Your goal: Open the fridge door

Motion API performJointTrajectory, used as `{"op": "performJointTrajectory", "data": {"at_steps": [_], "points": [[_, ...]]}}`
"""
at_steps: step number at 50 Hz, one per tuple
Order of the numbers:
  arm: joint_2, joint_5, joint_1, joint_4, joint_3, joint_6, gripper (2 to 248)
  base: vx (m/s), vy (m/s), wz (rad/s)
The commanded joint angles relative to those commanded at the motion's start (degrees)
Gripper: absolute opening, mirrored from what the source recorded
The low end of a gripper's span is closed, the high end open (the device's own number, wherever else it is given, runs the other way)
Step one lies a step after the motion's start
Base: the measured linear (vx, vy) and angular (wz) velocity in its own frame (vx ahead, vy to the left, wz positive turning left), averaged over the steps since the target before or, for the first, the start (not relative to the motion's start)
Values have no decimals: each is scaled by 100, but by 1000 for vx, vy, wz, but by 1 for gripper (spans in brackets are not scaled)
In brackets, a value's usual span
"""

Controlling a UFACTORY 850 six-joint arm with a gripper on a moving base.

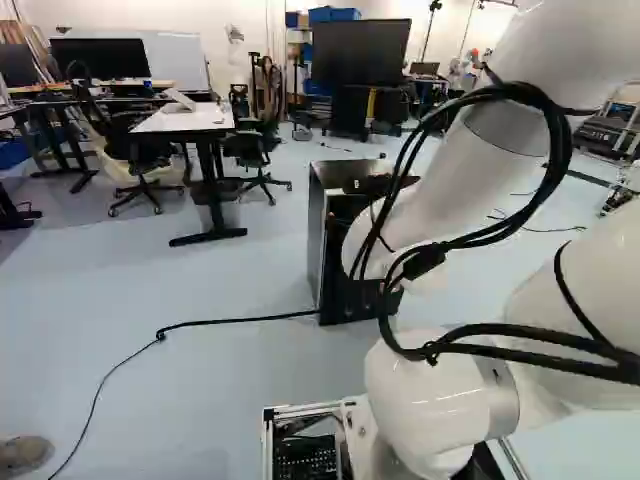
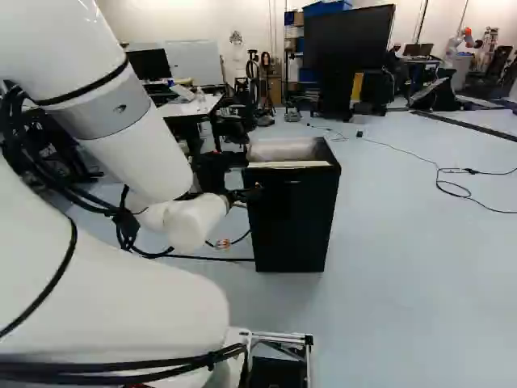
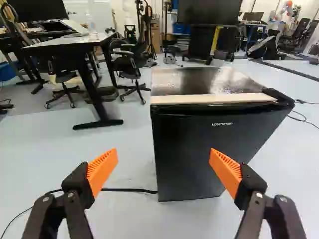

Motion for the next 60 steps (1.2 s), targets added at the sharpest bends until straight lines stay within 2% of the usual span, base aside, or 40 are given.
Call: {"op": "performJointTrajectory", "data": {"at_steps": [42,60], "points": [[-208,0,4,0,-177,0,247,0,0,0],[-433,0,115,1,-375,0,247,0,0,0]]}}
